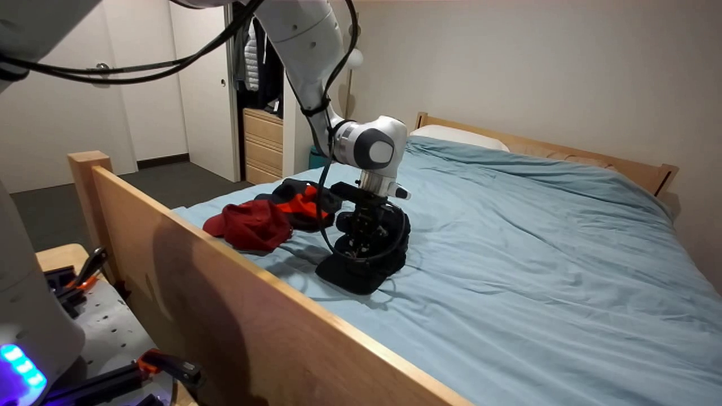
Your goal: Point the two caps on the right to the left
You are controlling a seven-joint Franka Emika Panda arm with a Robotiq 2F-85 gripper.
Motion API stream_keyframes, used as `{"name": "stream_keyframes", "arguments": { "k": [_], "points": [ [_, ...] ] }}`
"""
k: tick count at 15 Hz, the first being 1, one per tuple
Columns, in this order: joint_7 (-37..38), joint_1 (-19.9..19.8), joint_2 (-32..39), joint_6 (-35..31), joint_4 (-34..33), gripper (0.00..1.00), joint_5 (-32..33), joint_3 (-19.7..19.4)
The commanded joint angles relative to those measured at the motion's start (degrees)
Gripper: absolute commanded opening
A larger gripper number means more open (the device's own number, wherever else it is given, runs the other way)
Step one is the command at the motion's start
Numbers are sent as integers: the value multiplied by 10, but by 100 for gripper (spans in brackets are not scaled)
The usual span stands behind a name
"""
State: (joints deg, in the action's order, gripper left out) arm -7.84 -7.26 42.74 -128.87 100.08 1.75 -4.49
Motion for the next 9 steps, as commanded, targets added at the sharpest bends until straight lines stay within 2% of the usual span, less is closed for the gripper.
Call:
{"name": "stream_keyframes", "arguments": {
  "k": [1, 2, 7, 9],
  "points": [
    [74, -6, -43, 37, 21, 2, -36, -6],
    [95, -4, -56, 40, 31, 0, -45, -9],
    [229, 18, -161, 58, 134, 3, -67, -31],
    [285, 26, -190, 75, 152, 2, -86, -30]
  ]
}}
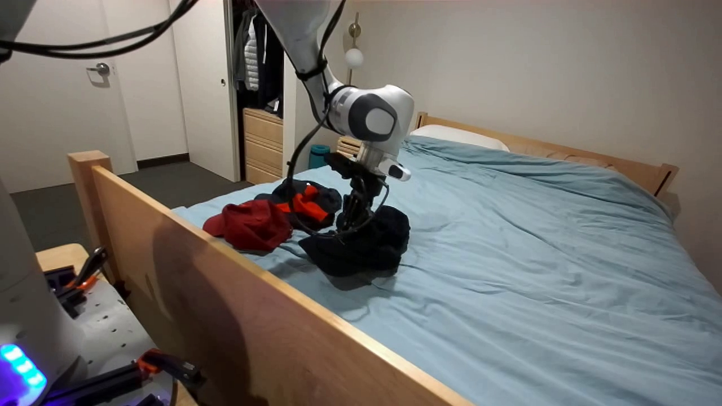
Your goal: Point the two caps on the right to the left
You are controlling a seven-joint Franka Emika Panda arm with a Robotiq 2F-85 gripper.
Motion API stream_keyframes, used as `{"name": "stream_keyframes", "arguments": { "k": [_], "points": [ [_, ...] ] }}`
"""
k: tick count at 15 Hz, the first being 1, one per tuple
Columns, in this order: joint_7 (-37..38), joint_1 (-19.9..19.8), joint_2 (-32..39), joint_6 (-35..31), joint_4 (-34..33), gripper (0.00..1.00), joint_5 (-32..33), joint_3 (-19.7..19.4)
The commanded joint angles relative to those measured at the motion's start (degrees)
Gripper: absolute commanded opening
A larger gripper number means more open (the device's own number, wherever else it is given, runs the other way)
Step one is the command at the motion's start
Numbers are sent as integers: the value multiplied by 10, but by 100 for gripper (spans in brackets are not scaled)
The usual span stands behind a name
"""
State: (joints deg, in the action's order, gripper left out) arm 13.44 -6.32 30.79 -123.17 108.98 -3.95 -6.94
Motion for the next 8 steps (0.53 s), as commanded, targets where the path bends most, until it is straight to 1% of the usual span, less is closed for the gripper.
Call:
{"name": "stream_keyframes", "arguments": {
  "k": [1, 2, 5, 6, 7, 8],
  "points": [
    [93, 17, -82, 30, 67, 2, -47, -1],
    [52, 12, -39, 16, 31, 5, -22, -3],
    [83, 21, -69, 26, 50, 5, -34, -2],
    [84, 21, -70, 26, 52, 2, -35, -3],
    [153, 39, -56, 42, 35, 2, -11, -17],
    [191, 44, -48, 60, 25, 3, -16, -20]
  ]
}}
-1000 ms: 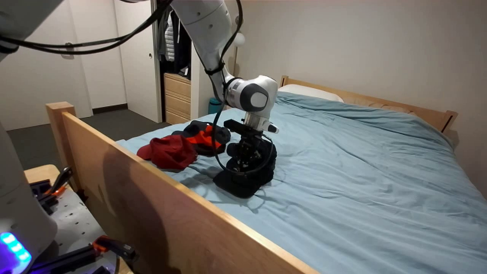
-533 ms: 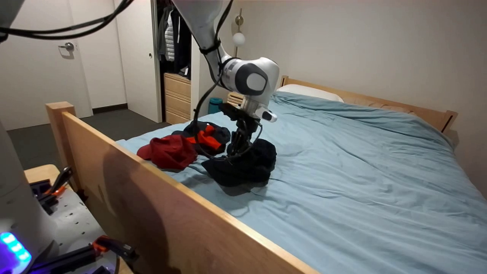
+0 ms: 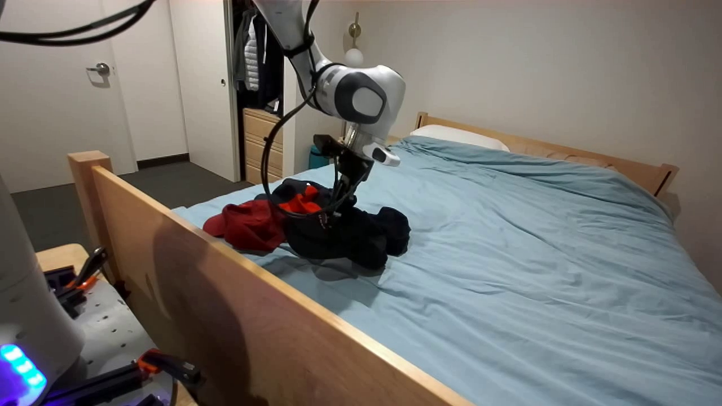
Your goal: Point the two caps on the right to the left
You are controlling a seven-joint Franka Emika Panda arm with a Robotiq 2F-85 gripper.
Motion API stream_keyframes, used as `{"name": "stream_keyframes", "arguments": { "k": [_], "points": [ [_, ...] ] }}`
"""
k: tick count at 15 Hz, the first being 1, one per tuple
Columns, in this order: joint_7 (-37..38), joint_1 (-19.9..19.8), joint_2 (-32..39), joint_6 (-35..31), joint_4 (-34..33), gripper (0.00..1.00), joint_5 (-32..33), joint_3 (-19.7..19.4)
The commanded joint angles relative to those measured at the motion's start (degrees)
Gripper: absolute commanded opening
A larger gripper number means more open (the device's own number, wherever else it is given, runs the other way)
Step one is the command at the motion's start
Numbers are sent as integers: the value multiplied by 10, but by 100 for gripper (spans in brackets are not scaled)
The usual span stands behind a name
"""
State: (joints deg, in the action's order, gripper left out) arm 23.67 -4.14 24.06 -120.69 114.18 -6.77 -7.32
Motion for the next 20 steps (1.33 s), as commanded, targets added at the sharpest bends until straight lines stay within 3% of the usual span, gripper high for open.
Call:
{"name": "stream_keyframes", "arguments": {
  "k": [1, 14, 20],
  "points": [
    [109, 20, 25, 42, -28, 3, -8, -14],
    [376, 10, 97, -55, -44, 3, -178, -2],
    [533, 28, 114, -135, -52, 2, -186, -17]
  ]
}}
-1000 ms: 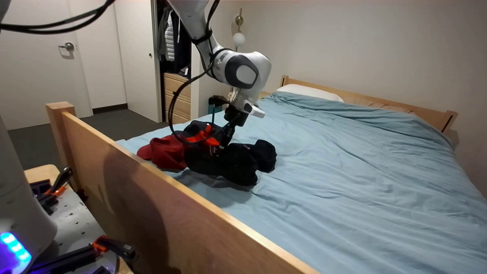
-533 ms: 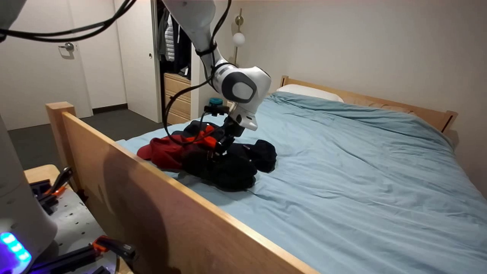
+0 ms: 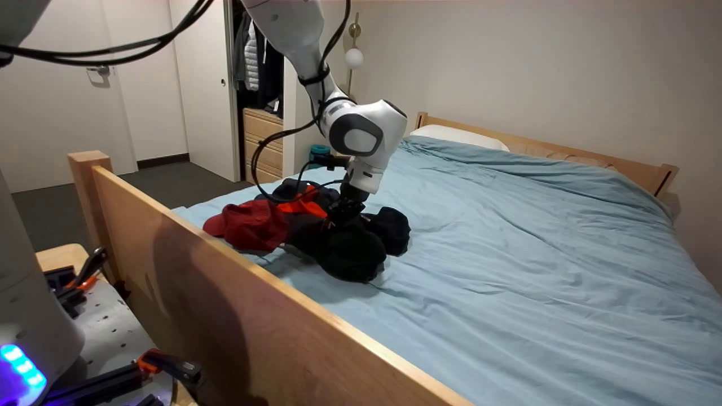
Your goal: Point the two caps on the right to the left
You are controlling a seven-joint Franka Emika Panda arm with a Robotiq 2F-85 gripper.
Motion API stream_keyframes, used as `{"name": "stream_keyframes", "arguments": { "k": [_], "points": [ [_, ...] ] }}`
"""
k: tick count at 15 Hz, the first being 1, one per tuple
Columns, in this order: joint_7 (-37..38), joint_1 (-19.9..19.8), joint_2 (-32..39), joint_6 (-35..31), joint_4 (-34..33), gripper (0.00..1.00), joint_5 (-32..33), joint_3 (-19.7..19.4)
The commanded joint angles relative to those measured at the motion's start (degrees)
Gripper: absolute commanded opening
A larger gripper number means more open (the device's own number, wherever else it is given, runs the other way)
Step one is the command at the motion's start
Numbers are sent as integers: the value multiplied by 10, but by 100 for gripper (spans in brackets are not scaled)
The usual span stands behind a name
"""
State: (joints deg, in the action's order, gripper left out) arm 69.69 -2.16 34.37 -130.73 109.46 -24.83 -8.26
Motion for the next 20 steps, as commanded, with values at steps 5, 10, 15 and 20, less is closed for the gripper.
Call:
{"name": "stream_keyframes", "arguments": {
  "k": [5, 10, 15, 20],
  "points": [
    [73, -2, 0, -31, 8, 42, 20, 7],
    [20, 21, -59, -4, 22, 74, 128, -6],
    [-52, 24, -123, 105, -6, 100, 215, 3],
    [-127, 44, -136, 186, -58, 100, 253, 31]
  ]
}}
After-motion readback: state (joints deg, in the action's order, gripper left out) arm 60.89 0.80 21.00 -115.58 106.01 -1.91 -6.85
